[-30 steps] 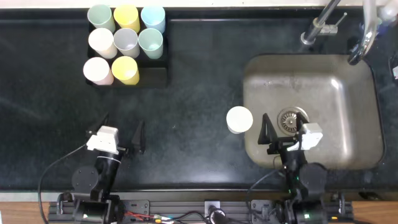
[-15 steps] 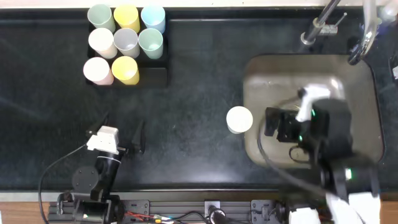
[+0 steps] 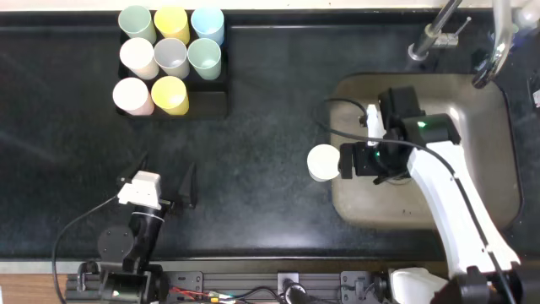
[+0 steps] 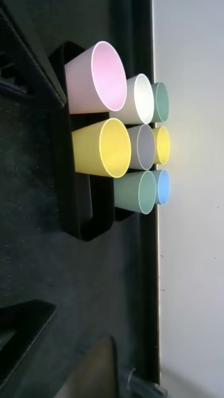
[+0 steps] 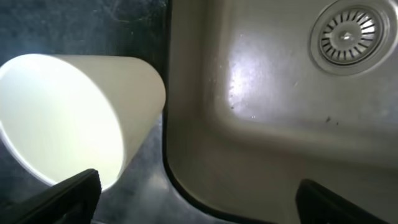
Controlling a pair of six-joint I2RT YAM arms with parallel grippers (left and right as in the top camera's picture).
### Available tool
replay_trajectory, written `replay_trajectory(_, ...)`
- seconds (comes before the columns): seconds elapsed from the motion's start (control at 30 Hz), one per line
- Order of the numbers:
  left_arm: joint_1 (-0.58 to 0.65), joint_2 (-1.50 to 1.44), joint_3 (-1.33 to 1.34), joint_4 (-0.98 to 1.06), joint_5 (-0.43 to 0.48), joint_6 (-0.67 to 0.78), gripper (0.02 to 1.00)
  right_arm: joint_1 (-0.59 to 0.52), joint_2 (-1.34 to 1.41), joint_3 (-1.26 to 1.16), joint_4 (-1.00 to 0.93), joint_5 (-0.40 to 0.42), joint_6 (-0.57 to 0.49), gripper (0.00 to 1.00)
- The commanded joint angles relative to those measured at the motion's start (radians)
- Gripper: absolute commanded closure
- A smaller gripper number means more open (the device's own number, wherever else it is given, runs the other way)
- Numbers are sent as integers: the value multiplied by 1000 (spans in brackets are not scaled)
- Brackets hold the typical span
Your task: Store Cups
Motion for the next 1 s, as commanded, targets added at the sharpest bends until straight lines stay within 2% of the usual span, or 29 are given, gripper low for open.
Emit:
replay_trajectory(0.03,5,-10,-4,1,11,19,18,-3,44,27,21,-13,-13,27)
replay_trajectory(0.27,5,-10,-4,0,11,19,18,52,85,28,51,-13,-13,73)
replay_trajectory(0.37,5,-10,-4,1,11,19,18,75,90,28,68,-13,-2,150)
replay_trajectory(0.5,5,-10,-4,1,11,19,18,82,92,31,84,-13,16,369)
replay_trajectory(0.63,5,-10,-4,0,11,19,20,85,92,49,84,-13,18,698)
replay_trajectory(0.8,5,-10,-4,1,11,19,18,109,92,56,92,-14,18,939)
replay_trajectory(0.93,5,-10,-4,1,11,19,18,121,92,56,103,-22,25,956)
replay_trajectory(1.0,5,-10,-4,1,11,19,18,121,92,57,116,-53,25,956)
